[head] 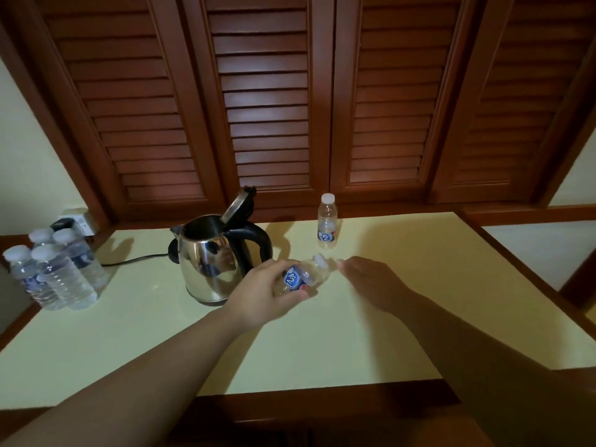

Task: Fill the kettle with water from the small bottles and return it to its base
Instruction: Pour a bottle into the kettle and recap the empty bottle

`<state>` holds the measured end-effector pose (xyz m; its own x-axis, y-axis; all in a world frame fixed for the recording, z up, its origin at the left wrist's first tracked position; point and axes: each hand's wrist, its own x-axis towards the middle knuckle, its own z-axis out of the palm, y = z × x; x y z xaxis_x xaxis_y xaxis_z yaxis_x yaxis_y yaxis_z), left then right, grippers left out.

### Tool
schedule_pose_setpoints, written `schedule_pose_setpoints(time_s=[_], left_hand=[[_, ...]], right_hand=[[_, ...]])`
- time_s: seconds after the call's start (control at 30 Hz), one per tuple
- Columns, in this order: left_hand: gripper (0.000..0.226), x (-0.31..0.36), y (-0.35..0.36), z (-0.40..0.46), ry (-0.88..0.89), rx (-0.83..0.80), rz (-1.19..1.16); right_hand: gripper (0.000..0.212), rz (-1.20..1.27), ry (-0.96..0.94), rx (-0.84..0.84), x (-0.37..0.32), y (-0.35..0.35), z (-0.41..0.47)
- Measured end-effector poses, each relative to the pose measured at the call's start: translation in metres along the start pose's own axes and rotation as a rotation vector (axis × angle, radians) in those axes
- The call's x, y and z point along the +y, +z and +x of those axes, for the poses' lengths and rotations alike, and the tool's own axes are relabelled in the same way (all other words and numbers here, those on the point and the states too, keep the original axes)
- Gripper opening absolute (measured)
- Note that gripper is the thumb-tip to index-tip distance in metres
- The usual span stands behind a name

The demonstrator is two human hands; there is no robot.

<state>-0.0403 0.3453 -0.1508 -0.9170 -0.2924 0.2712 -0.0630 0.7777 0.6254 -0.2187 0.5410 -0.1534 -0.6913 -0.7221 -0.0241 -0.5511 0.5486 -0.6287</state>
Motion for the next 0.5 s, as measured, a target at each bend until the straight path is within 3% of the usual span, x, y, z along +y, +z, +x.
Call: schedule_pose_setpoints(time_s=[0.2,0.5], left_hand=[[0.038,0.018,0.022,0.023,-0.195,0.067,-0.127],[0.045,0.015,0.054,0.075,-0.428,0.222,-0.274]], right_hand=[[0.09,-0.423,0.056,-0.037,0.056,0.022,0.009],[0.087,-0.446,0.059,-0.025,0.06,0.031,0.007]])
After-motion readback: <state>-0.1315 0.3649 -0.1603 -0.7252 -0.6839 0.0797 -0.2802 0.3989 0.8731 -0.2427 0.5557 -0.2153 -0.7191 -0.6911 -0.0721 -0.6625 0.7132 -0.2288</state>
